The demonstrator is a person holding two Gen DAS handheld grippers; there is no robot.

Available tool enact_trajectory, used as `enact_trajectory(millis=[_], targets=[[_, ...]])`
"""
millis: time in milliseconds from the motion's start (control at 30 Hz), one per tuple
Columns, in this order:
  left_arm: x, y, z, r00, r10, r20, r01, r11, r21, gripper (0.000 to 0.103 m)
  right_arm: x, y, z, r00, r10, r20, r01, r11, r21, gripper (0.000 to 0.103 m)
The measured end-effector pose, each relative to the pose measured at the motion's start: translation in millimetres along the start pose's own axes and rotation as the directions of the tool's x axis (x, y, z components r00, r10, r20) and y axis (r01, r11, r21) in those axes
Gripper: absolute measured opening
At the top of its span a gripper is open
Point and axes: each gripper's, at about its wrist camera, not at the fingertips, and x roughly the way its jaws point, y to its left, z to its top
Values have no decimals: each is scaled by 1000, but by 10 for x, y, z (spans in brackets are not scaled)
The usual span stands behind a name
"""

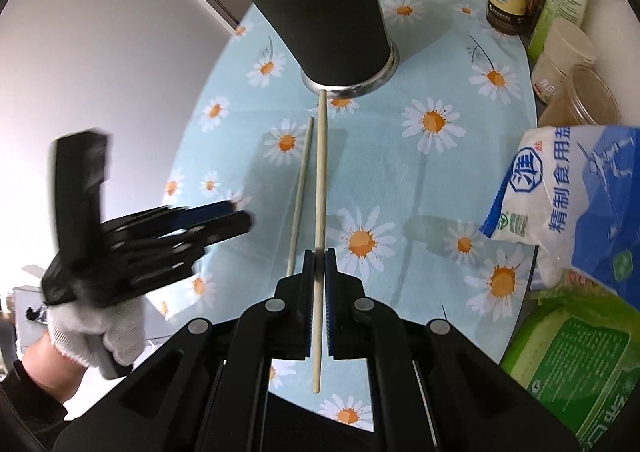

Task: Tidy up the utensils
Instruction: 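Grasp one chopstick with the right tool while the left tool grasps the other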

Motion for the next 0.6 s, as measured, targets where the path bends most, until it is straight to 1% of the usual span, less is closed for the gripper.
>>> enact_trajectory(millis=[100, 167, 233, 267, 333, 400, 433, 600], targets=[[142, -120, 128, 998, 43, -35, -43, 999, -5, 32, -93, -80, -91, 999, 39, 34, -39, 999, 7, 6], [212, -189, 201, 995, 88, -37, -88, 996, -10, 32, -149, -129, -135, 996, 68, 57, -69, 997, 18, 6], [296, -246, 269, 992, 110, -68, -111, 994, -12, 32, -211, -164, -188, 994, 70, 83, -70, 998, 5, 6], [329, -267, 291, 990, 122, -74, -124, 992, -14, 32, -233, -193, -216, 992, 87, 92, -88, 996, 6, 6], [401, -319, 329, 981, 176, -87, -176, 984, 0, 32, -267, -254, -252, 989, 106, 102, -109, 994, 17, 6], [467, -336, 347, 974, 199, -105, -201, 979, -10, 32, -291, -289, -283, 986, 120, 112, -122, 992, 16, 6], [504, -346, 359, 968, 223, -115, -225, 974, -7, 32, -299, -313, -294, 984, 135, 114, -138, 990, 22, 6], [595, -396, 414, 951, 286, -121, -286, 958, 13, 30, -312, -352, -309, 978, 171, 123, -174, 985, 16, 6]])
